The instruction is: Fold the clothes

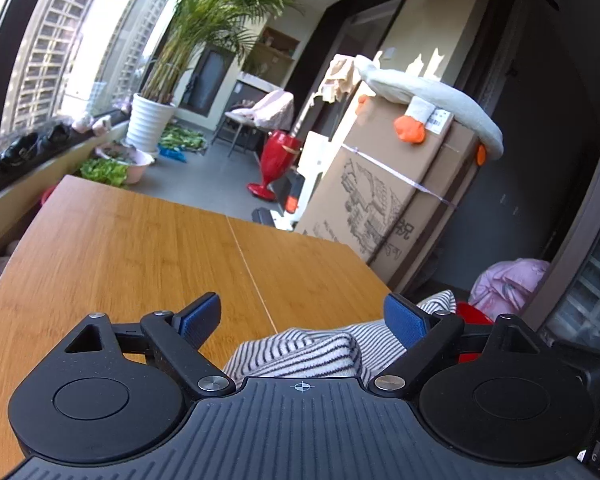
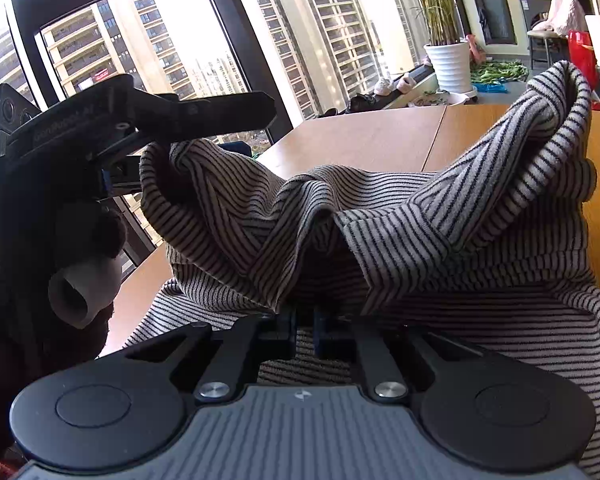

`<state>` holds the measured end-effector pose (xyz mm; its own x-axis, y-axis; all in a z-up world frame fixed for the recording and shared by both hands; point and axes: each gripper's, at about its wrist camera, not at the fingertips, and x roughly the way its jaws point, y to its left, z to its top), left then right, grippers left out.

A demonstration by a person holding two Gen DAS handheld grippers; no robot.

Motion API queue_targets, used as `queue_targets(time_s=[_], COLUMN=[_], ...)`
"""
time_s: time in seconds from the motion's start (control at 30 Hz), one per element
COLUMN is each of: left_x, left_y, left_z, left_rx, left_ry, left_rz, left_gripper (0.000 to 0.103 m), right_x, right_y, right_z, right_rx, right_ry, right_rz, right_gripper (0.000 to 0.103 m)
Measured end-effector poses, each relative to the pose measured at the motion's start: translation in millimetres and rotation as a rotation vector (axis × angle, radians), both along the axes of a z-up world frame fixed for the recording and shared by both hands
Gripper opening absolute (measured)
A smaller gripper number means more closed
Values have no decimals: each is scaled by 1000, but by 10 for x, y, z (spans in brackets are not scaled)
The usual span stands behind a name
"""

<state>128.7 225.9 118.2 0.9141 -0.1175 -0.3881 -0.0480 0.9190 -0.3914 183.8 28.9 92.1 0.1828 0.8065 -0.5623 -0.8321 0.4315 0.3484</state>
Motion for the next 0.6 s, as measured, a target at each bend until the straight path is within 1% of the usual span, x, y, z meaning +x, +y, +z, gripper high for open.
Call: queue_targets(time_s=[0.03,0.07,0.13,0.2,0.33,0.37,0.4,0.47,0.53,0.6], left_x=[-3,-10,-103,-173,-325,-350,-386,-446,-469,-467], left_y=[-41,-81,-119,-107,-41,-31,-14,13,12,-14], left_z=[-36,-70,-89,-92,-142,-158,-183,-230,-247,-244], left_rx=[26,53,85,79,79,78,74,66,65,81], left_ry=[17,32,22,15,20,21,24,27,21,19], left_rz=[-1,0,-9,-9,12,13,12,10,4,-1], left_gripper=[51,50,49,49,51,51,51,51,51,52], right_x=[-6,-13,-22,-62,-14,-14,-18,-2,35,71], right_y=[1,2,-1,-35,-100,-129,-158,-276,-384,-459], right_z=[2,5,7,16,59,87,116,253,475,681], right_rx=[-2,-4,-3,-1,10,9,10,40,104,157], right_ry=[-4,-7,-5,-4,-1,-11,-19,-31,-58,-96], right_rz=[0,0,0,0,-6,-11,-16,-27,-31,-45], right_gripper=[8,8,8,8,9,12,18,26,26,26])
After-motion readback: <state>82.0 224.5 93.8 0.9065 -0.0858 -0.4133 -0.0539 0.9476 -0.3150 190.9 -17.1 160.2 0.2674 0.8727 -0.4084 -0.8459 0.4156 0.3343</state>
